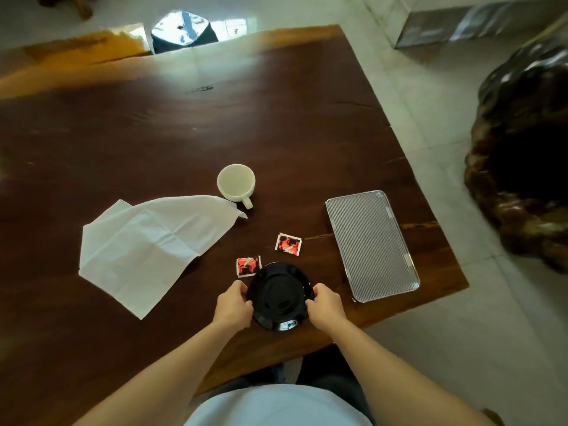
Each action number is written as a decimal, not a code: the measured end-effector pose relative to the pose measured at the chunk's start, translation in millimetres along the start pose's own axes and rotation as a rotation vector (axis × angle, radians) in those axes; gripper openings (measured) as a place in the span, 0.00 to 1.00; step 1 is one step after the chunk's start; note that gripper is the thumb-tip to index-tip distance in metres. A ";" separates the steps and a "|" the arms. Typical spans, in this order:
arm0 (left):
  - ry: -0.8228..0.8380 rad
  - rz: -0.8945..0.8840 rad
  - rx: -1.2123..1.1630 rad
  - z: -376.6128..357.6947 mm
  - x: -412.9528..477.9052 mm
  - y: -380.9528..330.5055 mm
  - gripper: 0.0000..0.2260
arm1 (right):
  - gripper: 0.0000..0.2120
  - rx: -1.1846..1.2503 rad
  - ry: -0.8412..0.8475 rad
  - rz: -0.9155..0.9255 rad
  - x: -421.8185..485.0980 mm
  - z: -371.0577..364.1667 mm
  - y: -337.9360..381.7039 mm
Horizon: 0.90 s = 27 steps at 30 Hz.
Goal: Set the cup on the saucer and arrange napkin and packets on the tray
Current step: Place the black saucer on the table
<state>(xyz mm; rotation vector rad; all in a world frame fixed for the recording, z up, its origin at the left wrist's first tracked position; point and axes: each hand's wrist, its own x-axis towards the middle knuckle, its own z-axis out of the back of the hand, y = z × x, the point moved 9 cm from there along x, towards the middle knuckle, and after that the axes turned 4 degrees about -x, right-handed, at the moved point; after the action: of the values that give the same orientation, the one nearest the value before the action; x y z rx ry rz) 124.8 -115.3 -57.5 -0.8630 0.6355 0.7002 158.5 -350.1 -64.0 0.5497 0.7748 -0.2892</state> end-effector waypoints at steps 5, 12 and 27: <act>0.073 0.000 0.011 -29.5 6.3 -23.4 0.08 | 0.05 0.051 -0.017 -0.074 8.4 20.4 -26.4; 0.091 -0.002 -0.012 -48.3 18.8 -39.9 0.10 | 0.13 0.077 -0.035 -0.110 17.8 31.8 -39.2; 0.092 0.024 -0.116 -66.3 29.8 -56.1 0.10 | 0.30 0.117 -0.101 -0.140 29.4 47.3 -29.0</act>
<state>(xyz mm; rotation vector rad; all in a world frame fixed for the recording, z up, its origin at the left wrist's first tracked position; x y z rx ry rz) 171.6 -188.4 -87.4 -1.0005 0.6937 0.7279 193.3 -402.2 -68.1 0.5876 0.7024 -0.4910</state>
